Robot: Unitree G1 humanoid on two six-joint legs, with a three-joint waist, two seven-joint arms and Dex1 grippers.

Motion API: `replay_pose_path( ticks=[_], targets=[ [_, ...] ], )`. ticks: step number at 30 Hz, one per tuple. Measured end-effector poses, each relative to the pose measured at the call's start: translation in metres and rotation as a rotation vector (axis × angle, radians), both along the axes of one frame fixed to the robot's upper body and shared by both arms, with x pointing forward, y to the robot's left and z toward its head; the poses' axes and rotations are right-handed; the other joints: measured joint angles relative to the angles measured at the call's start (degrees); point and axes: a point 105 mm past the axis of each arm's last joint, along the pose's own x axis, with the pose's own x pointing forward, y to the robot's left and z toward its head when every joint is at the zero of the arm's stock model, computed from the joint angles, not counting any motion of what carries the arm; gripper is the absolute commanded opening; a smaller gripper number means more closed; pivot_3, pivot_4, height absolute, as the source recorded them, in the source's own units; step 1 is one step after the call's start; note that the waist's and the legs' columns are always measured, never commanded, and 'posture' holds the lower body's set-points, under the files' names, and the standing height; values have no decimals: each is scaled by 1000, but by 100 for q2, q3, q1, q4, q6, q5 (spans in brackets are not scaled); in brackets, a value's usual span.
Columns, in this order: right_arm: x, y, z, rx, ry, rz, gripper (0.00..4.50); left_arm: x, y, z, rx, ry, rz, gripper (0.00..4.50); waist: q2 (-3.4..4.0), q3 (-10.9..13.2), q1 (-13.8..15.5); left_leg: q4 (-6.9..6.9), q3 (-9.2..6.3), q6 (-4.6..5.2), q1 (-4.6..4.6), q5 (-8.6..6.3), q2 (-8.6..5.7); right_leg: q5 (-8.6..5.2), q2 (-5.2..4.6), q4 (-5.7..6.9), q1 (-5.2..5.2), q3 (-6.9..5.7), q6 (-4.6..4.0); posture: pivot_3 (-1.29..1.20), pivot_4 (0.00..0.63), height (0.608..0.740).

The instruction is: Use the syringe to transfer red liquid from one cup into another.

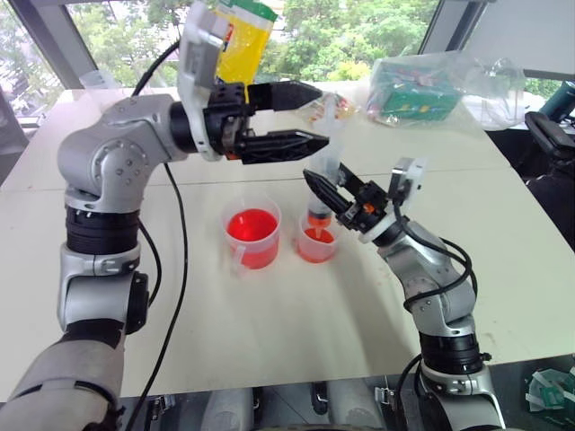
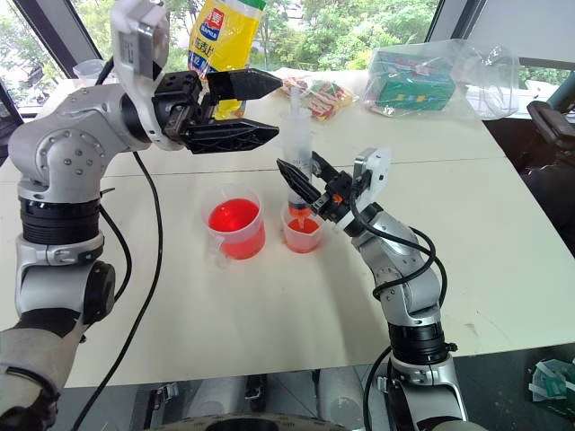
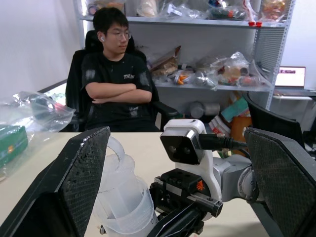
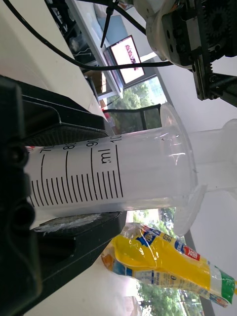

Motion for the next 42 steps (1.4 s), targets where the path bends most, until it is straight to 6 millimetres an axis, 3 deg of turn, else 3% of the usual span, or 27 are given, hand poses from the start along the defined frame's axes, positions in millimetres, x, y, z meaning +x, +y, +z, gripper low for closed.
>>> replay_pose_path(
  ticks=[8, 22, 38, 41, 42],
  targets=[
    [0, 1, -2, -12, 3, -3, 1466, -1, -11, -8, 22, 22, -32, 4450, 0, 0, 20, 1, 1, 0, -1, 0, -3, 0, -3, -1, 1, 0, 0, 0, 150, 740],
    [0, 0, -2, -13, 3, -8, 1466, 10, 3, -12, 57, 56, 45, 4450, 0, 0, 24, 1, 0, 0, -1, 0, -2, 0, -3, -1, 1, 0, 0, 0, 150, 740],
    [1, -1, -2, -11, 5, -21, 1466, 20, -13, -23, 42, 102, 13, 4450, 0, 0, 19, 2, 1, 1, -1, 0, -3, 0, -2, -1, 1, 0, 0, 0, 150, 740],
    [2, -1, -2, -11, 6, -21, 1466, 19, -15, -21, 40, 88, 1, 3664, 0, 0, 19, 2, 1, 0, -1, 0, -3, 0, -2, -1, 1, 0, 0, 0, 150, 740],
    [2, -1, -2, -11, 6, -21, 1466, 18, -15, -20, 40, 85, -2, 3186, 0, 0, 19, 1, 1, 0, -1, 0, -3, 0, -2, -1, 1, 0, 0, 0, 150, 740]
  ],
)
